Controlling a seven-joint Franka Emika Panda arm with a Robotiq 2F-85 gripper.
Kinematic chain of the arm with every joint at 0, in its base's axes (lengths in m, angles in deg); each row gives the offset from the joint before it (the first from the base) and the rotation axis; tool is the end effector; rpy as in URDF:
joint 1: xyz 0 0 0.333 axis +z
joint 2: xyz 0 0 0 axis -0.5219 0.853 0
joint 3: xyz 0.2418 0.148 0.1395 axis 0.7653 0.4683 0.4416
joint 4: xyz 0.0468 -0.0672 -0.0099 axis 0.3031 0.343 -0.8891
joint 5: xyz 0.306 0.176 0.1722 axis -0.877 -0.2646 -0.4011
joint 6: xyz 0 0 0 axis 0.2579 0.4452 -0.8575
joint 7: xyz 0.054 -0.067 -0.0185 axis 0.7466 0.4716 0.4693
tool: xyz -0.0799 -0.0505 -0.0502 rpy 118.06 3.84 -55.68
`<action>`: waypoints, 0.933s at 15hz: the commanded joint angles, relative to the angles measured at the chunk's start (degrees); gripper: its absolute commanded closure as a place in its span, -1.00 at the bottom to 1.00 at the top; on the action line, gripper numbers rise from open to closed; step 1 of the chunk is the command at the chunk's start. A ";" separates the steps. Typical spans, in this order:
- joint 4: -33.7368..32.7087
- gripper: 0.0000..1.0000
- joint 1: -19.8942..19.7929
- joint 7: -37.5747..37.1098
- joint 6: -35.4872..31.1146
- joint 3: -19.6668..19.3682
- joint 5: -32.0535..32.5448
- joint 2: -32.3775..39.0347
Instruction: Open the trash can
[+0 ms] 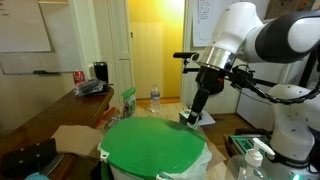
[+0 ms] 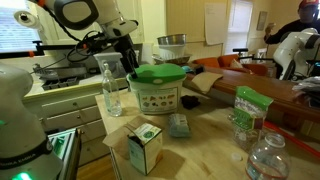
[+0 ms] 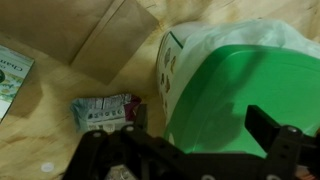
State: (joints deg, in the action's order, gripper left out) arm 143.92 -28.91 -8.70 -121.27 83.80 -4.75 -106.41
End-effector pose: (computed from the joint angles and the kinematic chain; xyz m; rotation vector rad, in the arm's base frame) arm 0.3496 0.0270 0.4667 -2.8415 0.5273 -0.4860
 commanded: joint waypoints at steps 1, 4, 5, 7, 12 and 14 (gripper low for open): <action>-0.17 -1.00 0.48 1.37 -1.25 -0.35 -3.16 0.26; -0.39 -1.00 1.66 2.94 -2.31 -3.15 -8.14 0.15; -0.36 -1.00 2.01 3.62 -3.14 -4.15 -10.05 0.18; 0.27 -1.00 2.82 4.90 -3.87 -6.18 -14.03 0.08; -0.43 -1.00 4.22 8.97 -1.88 -11.03 -22.82 1.30; -0.39 -1.00 4.25 10.29 -0.79 -11.92 -25.23 1.64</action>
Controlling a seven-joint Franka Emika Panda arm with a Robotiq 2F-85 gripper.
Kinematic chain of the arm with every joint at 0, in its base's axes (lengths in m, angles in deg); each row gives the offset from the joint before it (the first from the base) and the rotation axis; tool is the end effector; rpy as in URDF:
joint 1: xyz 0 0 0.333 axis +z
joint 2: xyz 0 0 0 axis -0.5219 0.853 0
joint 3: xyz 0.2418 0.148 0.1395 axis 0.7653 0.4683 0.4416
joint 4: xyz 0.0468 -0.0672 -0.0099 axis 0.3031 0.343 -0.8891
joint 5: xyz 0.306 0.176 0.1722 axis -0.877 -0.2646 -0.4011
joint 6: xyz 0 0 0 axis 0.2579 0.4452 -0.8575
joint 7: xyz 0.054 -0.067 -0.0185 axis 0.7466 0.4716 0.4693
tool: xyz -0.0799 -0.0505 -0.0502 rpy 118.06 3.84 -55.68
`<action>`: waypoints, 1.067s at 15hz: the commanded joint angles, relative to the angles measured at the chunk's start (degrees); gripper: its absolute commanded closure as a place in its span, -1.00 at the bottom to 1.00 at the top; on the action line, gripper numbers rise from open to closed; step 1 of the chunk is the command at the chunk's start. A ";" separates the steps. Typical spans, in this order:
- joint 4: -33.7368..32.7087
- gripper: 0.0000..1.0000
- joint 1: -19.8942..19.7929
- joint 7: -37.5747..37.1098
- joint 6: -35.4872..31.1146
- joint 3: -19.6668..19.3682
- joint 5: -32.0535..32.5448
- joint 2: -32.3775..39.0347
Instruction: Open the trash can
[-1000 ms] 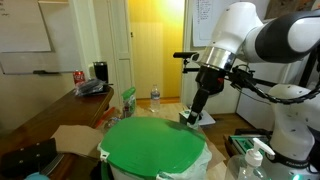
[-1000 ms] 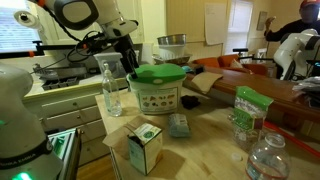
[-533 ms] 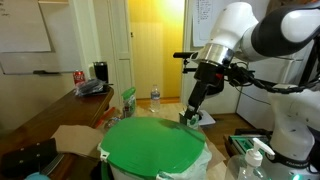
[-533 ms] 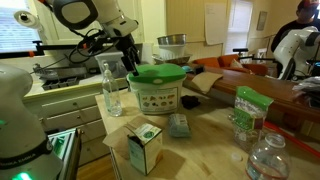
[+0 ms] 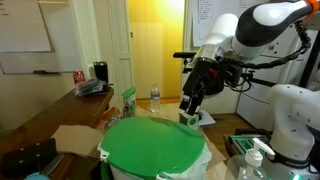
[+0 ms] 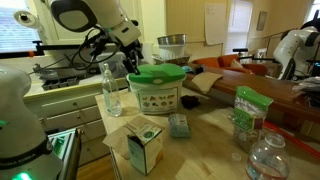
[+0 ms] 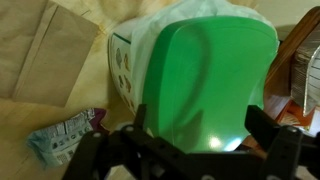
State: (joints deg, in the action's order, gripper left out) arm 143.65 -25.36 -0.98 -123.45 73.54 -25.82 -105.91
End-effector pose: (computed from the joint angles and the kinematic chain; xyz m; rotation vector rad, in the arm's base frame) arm 0.3560 -0.0133 0.4689 -2.4265 0.7045 -0.4146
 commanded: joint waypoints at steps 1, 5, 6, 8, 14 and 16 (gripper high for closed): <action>-0.07 -1.00 0.49 3.23 1.96 -1.82 -4.91 1.45; 0.24 -1.00 -0.23 5.07 5.06 -2.01 -7.14 2.86; 0.25 -1.00 0.06 6.47 5.70 -2.38 -8.25 3.31; 0.29 -1.00 -0.27 8.56 6.90 -2.47 -9.63 4.02; 0.36 -1.00 -1.49 15.31 7.40 -3.12 -13.65 5.85; 0.37 -1.00 -1.66 18.04 7.21 -3.54 -15.57 6.53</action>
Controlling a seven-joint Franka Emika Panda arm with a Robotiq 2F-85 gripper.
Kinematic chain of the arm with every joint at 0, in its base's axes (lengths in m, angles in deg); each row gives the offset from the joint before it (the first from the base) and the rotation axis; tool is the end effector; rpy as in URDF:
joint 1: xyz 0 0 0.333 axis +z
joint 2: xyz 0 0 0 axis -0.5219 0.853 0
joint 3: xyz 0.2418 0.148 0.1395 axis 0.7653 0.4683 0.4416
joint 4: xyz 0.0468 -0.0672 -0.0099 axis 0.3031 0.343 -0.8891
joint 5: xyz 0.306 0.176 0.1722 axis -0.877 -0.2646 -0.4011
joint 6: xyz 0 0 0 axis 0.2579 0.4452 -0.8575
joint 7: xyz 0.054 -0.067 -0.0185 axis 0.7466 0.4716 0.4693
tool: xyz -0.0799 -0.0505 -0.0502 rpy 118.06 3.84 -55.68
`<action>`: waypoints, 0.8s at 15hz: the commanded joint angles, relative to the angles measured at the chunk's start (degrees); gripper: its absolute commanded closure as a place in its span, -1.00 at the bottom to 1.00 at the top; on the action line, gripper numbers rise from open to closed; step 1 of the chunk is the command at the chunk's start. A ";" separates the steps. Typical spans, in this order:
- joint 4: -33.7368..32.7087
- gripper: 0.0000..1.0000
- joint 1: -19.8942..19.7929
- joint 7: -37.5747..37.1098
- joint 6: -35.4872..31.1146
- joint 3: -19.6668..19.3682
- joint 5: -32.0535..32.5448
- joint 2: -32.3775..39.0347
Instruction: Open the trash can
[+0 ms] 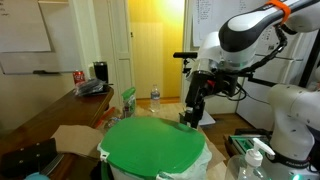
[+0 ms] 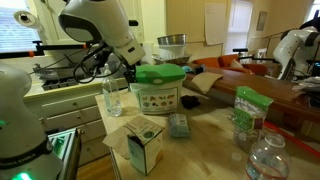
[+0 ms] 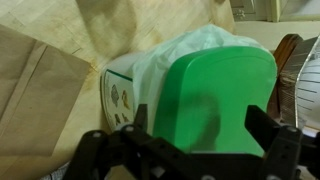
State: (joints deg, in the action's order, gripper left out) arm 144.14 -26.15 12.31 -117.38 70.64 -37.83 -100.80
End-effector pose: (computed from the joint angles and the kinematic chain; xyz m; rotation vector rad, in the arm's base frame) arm 0.3586 -0.0220 0.4249 -2.3237 0.6201 -0.2430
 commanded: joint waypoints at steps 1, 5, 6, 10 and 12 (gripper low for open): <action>-0.11 -1.00 -0.96 6.01 0.89 -0.75 -4.70 1.73; -0.10 -1.00 -0.96 12.13 0.42 -0.92 -11.57 3.75; -0.10 -1.00 -1.18 13.24 0.62 -0.72 -13.02 4.34; -0.11 -1.00 -2.35 17.37 0.50 0.11 -18.35 6.68; -0.10 -1.00 -2.79 20.03 0.18 0.44 -21.81 7.61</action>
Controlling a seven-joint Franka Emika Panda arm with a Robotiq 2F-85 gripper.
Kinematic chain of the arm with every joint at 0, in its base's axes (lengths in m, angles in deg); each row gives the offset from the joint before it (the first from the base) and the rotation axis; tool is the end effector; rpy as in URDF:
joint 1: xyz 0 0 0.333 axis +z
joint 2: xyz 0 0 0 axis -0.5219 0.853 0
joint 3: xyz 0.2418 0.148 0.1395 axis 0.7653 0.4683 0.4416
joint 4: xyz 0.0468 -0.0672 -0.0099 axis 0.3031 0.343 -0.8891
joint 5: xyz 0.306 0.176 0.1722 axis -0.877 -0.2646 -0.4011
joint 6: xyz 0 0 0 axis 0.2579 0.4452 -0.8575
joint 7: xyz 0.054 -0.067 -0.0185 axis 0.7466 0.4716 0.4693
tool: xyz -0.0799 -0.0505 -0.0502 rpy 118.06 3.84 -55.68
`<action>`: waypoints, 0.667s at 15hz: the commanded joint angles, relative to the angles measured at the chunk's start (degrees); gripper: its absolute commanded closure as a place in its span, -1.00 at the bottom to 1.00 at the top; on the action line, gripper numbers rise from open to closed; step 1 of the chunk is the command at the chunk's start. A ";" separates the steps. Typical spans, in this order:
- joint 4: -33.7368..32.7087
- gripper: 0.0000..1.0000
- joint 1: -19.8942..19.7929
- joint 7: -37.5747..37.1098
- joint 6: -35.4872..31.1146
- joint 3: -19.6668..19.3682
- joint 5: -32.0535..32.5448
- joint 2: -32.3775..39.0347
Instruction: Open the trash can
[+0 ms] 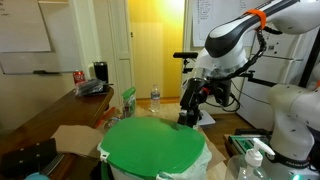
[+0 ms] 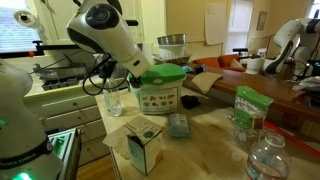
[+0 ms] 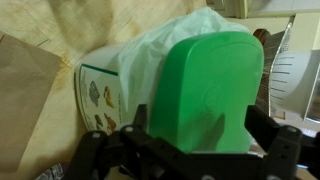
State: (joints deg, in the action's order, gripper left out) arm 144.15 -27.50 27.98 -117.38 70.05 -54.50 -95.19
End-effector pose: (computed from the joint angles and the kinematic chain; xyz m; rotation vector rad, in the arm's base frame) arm 0.3682 -0.0306 0.3936 -2.1668 0.5888 -0.2881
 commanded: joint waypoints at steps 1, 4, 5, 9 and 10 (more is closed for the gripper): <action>-0.11 -1.00 -1.78 5.78 0.16 1.30 -6.81 2.28; -0.13 -1.00 -2.87 10.06 0.20 2.14 -12.16 2.62; -0.11 -1.00 -3.32 11.14 0.31 2.49 -13.43 2.58; -0.09 -1.00 -5.13 13.64 0.78 4.23 -16.10 2.22; -0.09 -1.00 -5.60 13.59 0.92 4.71 -15.79 2.03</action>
State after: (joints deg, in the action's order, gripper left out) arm 144.14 -31.21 39.76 -117.39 72.95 -68.26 -92.88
